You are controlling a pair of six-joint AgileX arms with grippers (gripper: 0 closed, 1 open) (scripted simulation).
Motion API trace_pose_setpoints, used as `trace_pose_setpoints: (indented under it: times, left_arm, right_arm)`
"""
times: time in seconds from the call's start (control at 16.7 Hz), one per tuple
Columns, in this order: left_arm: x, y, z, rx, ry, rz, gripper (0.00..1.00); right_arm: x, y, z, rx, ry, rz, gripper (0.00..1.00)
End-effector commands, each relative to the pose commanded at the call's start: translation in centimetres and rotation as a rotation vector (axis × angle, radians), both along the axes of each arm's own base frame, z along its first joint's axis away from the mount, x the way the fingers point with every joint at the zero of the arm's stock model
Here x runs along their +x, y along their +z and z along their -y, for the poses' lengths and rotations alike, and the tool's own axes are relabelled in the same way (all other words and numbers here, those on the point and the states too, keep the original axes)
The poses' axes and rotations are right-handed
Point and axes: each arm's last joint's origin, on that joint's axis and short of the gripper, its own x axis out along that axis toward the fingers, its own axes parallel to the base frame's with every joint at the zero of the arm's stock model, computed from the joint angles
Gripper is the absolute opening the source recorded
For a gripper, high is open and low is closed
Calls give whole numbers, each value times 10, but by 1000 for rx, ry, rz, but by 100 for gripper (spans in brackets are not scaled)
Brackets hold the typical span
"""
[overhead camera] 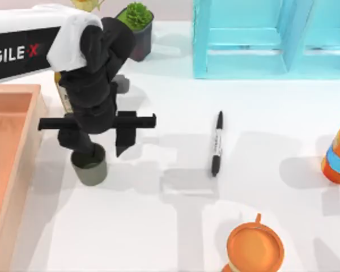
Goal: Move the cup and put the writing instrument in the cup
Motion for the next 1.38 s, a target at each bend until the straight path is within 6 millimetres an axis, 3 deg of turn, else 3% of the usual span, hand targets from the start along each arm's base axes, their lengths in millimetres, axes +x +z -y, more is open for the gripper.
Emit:
trace_pose_setpoints:
  times: [0.18,0.24,0.9,1.08,1.38]
  left_arm:
    - [0,0,0,0,0,0,98]
    - [0,0,0,0,0,0,100]
    - [2,8,3,2,-2,-4,100]
    - [9,39,6,4,-2,-9,100]
    - [7,120,5,4,-2,-9,100]
  right_arm:
    - [0,0,0,0,0,0,100]
    - [0,0,0,0,0,0,100]
    - [0,0,0,0,0,0,100]
    - [0,0,0,0,0,0,100]
    - [0,0,0,0,0,0,100]
